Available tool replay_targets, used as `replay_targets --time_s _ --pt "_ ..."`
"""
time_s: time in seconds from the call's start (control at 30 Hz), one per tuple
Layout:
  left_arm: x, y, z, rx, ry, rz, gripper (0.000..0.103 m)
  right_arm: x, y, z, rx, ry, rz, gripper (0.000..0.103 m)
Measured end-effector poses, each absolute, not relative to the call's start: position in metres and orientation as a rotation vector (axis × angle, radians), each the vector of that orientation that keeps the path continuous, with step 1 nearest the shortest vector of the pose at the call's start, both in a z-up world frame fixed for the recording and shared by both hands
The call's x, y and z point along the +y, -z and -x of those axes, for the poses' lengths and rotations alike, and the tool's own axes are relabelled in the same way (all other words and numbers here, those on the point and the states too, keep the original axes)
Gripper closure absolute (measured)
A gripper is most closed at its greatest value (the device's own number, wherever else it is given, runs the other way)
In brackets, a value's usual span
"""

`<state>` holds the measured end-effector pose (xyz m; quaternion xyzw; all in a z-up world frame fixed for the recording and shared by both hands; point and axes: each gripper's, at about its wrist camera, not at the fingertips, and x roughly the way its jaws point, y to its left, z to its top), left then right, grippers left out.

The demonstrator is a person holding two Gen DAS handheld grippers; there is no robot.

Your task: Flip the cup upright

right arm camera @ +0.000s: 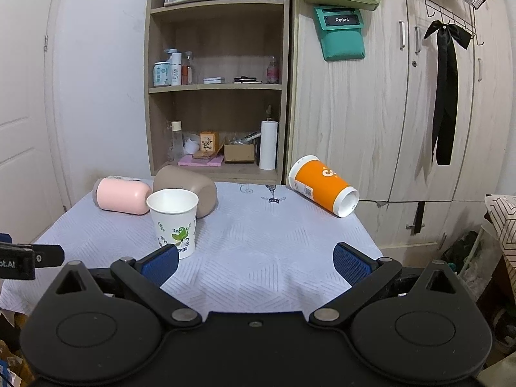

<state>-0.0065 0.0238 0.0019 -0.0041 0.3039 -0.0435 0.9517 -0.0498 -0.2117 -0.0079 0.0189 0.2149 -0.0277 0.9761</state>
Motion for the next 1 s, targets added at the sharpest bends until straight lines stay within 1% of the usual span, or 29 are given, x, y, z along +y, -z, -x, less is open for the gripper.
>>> replay_targets --time_s 1.0 --pt "0.0227 0.0014 0.0057 0.651 0.073 0.013 0.0 -0.214 0.0089 0.0505 0.442 0.067 -0.037 0.0"
